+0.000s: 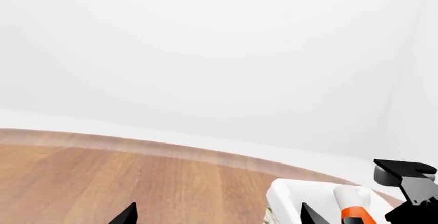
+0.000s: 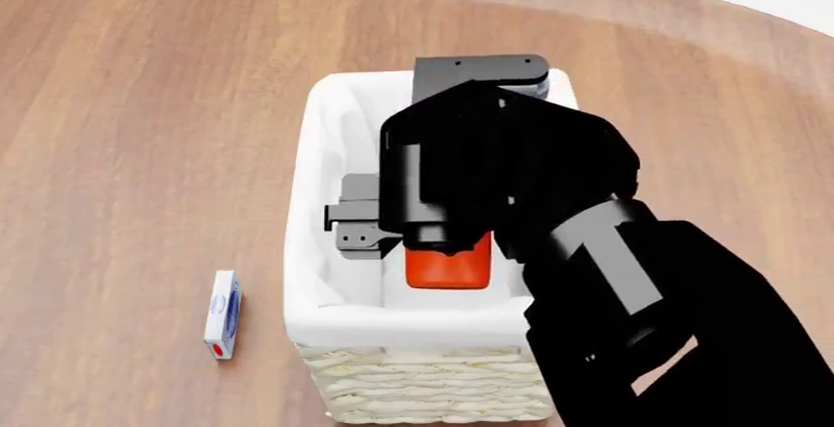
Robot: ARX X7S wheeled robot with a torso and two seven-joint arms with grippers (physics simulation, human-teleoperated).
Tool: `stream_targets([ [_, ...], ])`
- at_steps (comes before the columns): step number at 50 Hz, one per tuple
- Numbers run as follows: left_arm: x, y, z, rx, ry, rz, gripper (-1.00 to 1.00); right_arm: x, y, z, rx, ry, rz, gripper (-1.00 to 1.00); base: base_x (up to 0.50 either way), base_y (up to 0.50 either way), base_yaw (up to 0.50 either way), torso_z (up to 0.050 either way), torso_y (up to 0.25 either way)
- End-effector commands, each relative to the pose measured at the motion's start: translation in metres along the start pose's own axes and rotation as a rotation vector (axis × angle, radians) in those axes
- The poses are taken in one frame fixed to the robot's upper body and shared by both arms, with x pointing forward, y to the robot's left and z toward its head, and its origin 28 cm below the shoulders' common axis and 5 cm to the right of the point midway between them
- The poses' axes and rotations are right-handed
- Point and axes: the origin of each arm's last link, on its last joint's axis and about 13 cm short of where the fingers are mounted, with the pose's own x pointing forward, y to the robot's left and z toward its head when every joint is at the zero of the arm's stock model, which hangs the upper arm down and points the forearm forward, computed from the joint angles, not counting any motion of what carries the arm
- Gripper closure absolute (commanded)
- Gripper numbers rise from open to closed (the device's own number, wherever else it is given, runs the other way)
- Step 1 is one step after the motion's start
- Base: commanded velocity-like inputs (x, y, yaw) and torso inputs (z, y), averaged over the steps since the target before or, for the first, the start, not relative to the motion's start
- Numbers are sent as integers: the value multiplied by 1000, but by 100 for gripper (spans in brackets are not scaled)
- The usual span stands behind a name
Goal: Pick up the ketchup, and put it in the basket.
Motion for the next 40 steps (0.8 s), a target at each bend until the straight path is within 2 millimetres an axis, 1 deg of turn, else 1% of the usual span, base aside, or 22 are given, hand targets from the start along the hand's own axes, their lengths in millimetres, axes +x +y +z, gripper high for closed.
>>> stream_targets([
  [1, 0, 1, 0, -2, -1, 2, -100, 4, 1, 0, -22, -6, -7, 100, 0, 0, 0, 0, 0],
  [24, 0, 2, -1, -4, -2, 7, -100, 16, 2, -7, -24, 4, -12, 100, 0, 0, 0, 0, 0],
  [40, 0, 2, 1, -5, 0, 10, -100, 18, 4, -10, -26, 0, -8, 100, 0, 0, 0, 0, 0],
])
